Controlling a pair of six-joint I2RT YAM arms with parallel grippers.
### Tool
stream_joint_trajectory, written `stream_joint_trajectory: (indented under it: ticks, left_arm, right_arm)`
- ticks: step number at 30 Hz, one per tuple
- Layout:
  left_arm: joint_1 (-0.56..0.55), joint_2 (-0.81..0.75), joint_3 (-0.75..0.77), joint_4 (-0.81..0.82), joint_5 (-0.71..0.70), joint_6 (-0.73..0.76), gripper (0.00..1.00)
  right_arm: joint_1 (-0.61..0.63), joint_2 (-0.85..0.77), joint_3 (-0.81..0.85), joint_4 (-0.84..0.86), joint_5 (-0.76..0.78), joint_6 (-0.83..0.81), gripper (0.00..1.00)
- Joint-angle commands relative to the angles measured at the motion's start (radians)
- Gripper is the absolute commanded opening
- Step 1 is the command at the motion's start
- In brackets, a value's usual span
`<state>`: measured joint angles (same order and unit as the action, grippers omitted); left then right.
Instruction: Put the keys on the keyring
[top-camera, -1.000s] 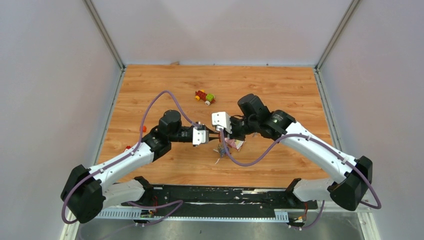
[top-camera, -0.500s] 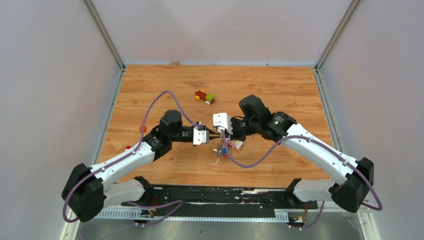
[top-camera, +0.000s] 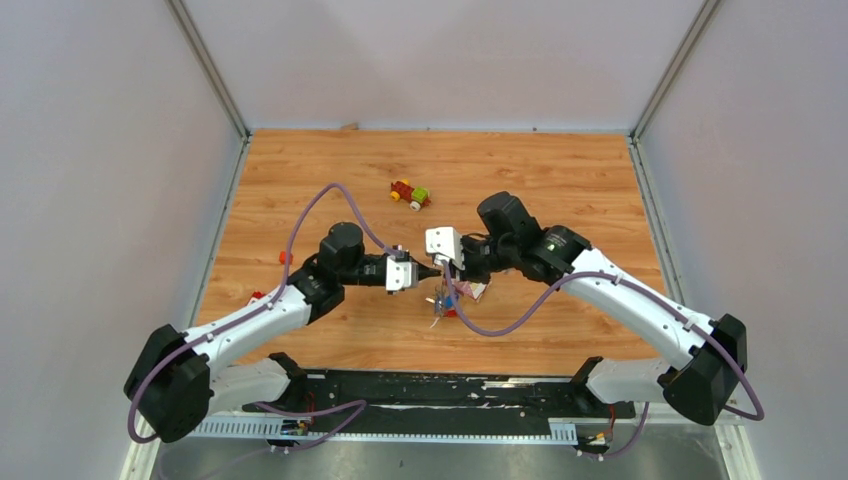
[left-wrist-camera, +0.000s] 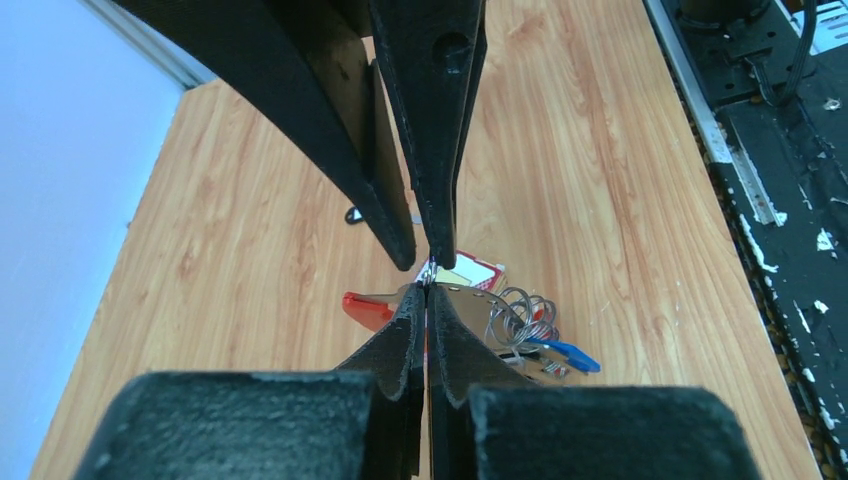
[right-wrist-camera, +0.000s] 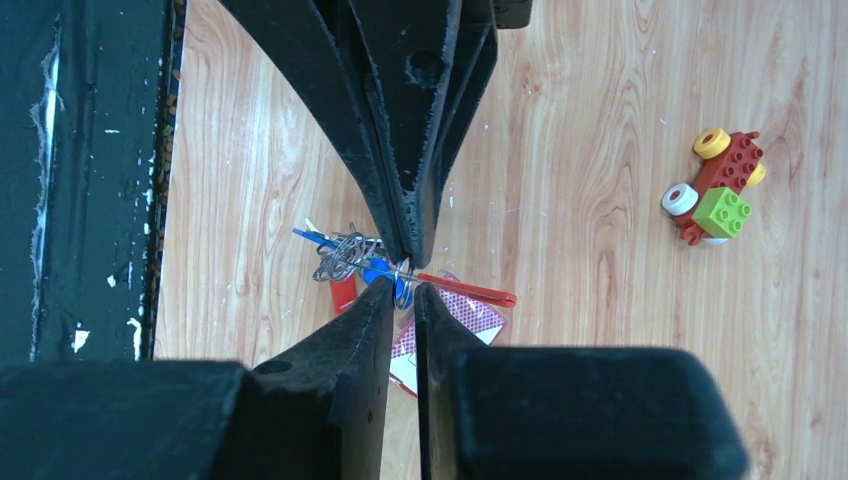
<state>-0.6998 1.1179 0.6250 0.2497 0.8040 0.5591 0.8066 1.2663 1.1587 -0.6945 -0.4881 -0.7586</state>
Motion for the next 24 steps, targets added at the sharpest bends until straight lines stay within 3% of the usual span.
stream_joint_trajectory:
  ticks: [1, 7, 16, 24]
  left_arm:
    - [0.001, -0.027, -0.038, 0.152, 0.046, -0.062, 0.0]
    - [0.008, -0.017, -0.086, 0.306, 0.078, -0.165, 0.0]
    - [0.013, -0.011, -0.099, 0.338, 0.081, -0.189, 0.0]
    - [0.012, -0.009, -0.102, 0.338, 0.081, -0.187, 0.0]
  right_arm:
    - [0.002, -0.037, -0.049, 0.091, 0.006, 0.01, 0.19]
    - [0.003, -0.078, -0.094, 0.123, 0.006, 0.002, 0.24]
    - [0.003, -0.094, -0.106, 0.135, 0.002, 0.005, 0.22]
    - [0.003, -0.093, -0.101, 0.133, -0.01, 0.004, 0.07]
